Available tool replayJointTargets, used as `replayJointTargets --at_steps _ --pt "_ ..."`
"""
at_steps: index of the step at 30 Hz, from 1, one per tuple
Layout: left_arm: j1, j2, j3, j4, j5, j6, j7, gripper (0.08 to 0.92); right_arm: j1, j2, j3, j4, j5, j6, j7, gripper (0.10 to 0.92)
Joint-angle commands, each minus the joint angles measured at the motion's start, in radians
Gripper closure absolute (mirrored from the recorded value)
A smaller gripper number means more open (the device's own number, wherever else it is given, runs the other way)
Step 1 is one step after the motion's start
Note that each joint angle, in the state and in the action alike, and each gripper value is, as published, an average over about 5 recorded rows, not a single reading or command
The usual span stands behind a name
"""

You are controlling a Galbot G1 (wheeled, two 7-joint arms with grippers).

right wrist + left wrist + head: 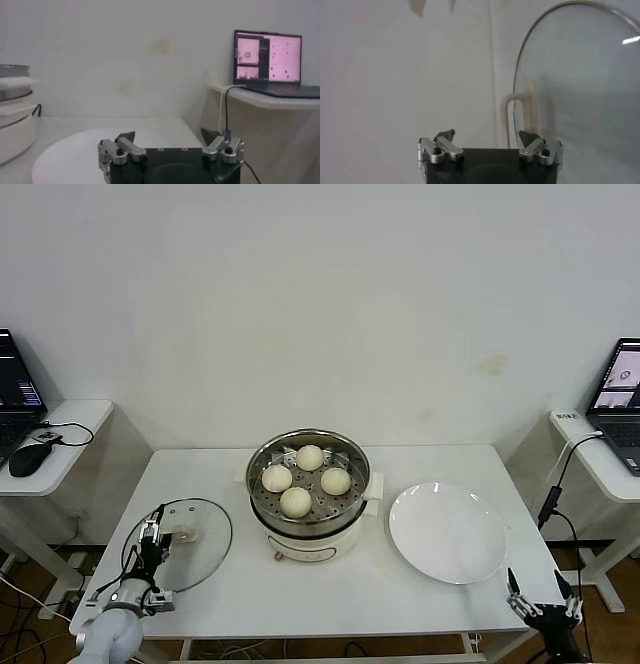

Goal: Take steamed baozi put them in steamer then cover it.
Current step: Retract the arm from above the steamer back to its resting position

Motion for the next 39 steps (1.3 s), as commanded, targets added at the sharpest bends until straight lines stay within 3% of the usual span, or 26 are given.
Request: replayJointTargets --at_steps 1,14,17,29,39 --pt "-0.045 0.009 0.017 0.033 -0.004 0.001 0.006 0.177 -0.006 0.004 -0.006 -0.010 -0.007 0.003 -0.001 0.203" --pt "-0.075 0.005 0.031 0.093 -0.021 -0.002 0.010 0.177 -0.015 0.008 -0.022 -0.011 -0.022 0.005 -0.006 0.203" --pt "-0.081 0.001 0.034 0.109 -0.028 -0.007 0.005 0.210 -0.020 0.010 -0.028 -0.001 -0.025 0.003 -0.008 0.203" --pt "-0.085 -0.008 0.035 0.122 -0.030 -0.030 -0.005 0.546 -0.012 0.008 -0.033 -0.010 -0.023 0.002 -0.010 0.202" --pt "-0.048 -0.011 0.004 0.070 -0.036 -0.059 -0.074 0.828 -0.007 0.005 -0.038 -0.009 -0.020 0.002 -0.010 0.203"
